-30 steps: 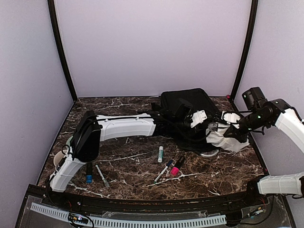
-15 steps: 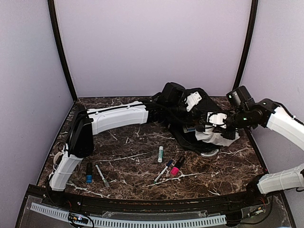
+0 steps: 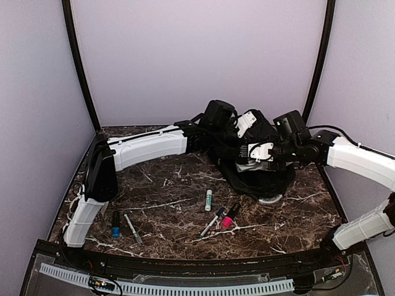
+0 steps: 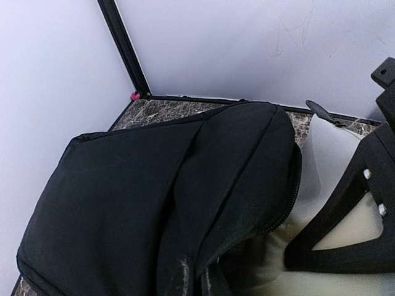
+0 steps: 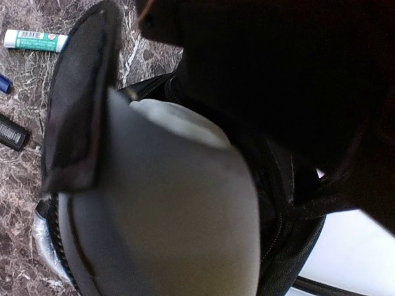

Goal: Pack the student bag
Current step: Place the stationery in the student bag.

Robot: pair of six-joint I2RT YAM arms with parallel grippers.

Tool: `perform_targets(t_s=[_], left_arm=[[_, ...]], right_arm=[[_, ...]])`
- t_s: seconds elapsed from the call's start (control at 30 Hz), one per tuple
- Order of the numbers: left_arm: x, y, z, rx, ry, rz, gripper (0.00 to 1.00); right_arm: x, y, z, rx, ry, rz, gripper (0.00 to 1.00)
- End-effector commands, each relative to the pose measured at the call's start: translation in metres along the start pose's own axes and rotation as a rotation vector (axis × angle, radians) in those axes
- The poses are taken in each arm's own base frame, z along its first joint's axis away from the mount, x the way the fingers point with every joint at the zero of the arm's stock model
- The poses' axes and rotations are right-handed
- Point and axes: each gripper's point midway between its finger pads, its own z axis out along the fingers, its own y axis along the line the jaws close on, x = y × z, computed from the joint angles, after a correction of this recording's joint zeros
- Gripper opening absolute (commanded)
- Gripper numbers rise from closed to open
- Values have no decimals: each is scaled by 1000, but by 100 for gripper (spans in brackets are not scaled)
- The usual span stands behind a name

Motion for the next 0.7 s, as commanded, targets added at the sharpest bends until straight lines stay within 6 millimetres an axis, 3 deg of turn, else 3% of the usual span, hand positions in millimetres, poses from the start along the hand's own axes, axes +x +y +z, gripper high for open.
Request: perform_targets(t_s=[0.0, 0.2, 0.37, 0.47, 0.57, 0.67], left_arm=[[-138, 18, -93, -48, -299, 32, 0], [-139, 27, -101, -73, -288, 51, 0], [-132, 41, -100, -94, -277, 52, 0], [-131, 49, -103, -101, -272, 43, 0], [-136, 49, -110, -96, -279, 39, 0], [-142, 46, -116, -74, -297, 31, 0]], right_arm=[[-8, -10, 2, 41, -17, -57, 0], [-8, 21, -27, -71, -63, -36, 0], [-25, 48, -56, -253, -149, 8, 0], [-20, 61, -56, -276, -116, -5, 0], [-3, 52, -36, -163, -30, -15, 0], [-5, 21, -21, -7, -4, -13, 0]])
